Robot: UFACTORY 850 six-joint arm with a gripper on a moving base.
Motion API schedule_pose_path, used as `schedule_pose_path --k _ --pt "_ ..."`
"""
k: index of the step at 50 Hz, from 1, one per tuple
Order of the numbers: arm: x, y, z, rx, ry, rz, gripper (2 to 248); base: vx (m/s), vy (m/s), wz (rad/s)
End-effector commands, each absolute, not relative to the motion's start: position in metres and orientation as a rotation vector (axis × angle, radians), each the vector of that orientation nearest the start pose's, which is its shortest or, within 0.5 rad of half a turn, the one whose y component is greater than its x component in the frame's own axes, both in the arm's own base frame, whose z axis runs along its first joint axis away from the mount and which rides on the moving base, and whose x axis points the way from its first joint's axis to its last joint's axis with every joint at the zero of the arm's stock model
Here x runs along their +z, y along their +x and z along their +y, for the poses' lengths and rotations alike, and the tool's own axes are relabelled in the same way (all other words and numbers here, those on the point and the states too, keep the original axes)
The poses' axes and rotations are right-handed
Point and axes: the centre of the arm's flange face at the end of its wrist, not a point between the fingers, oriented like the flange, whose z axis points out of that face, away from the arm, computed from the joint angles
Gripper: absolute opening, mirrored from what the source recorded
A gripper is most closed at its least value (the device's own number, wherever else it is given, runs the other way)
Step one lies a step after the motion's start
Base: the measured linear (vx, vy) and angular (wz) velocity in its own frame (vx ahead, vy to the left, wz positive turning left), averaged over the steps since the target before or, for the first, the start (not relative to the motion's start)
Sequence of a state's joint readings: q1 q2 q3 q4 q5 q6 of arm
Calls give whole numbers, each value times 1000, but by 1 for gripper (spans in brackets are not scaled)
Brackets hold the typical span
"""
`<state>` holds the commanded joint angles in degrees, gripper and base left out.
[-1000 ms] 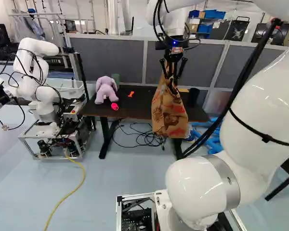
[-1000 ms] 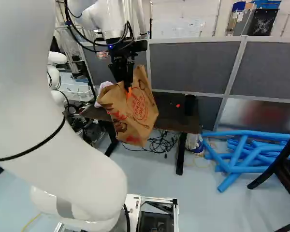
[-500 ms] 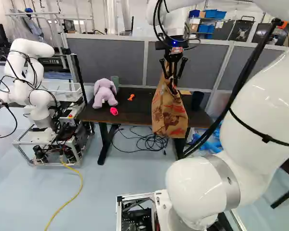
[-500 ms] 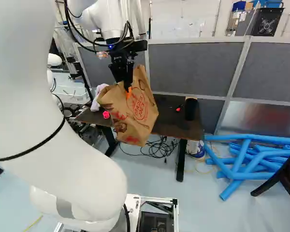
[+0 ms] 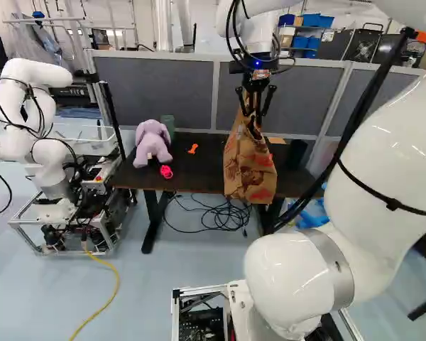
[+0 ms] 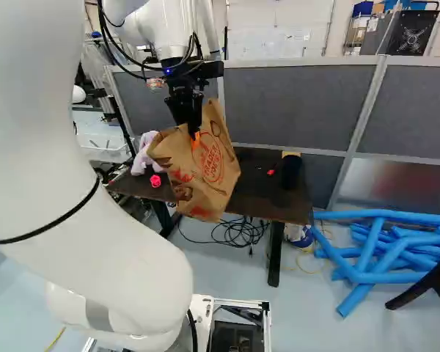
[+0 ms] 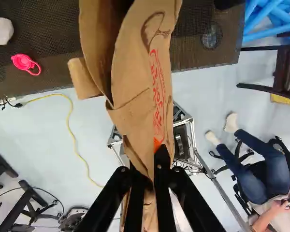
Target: Pick up the bag on the ground and place it on the table
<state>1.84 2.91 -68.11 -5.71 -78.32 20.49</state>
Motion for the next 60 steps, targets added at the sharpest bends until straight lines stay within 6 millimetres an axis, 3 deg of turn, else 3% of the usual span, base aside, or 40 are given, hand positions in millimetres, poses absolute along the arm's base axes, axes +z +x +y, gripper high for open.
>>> schedule_pose_path --k 46,60 --pt "668 436 5 174 -3219 487 27 37 1 -1" --pt "651 459 4 223 -3236 481 27 0 0 0"
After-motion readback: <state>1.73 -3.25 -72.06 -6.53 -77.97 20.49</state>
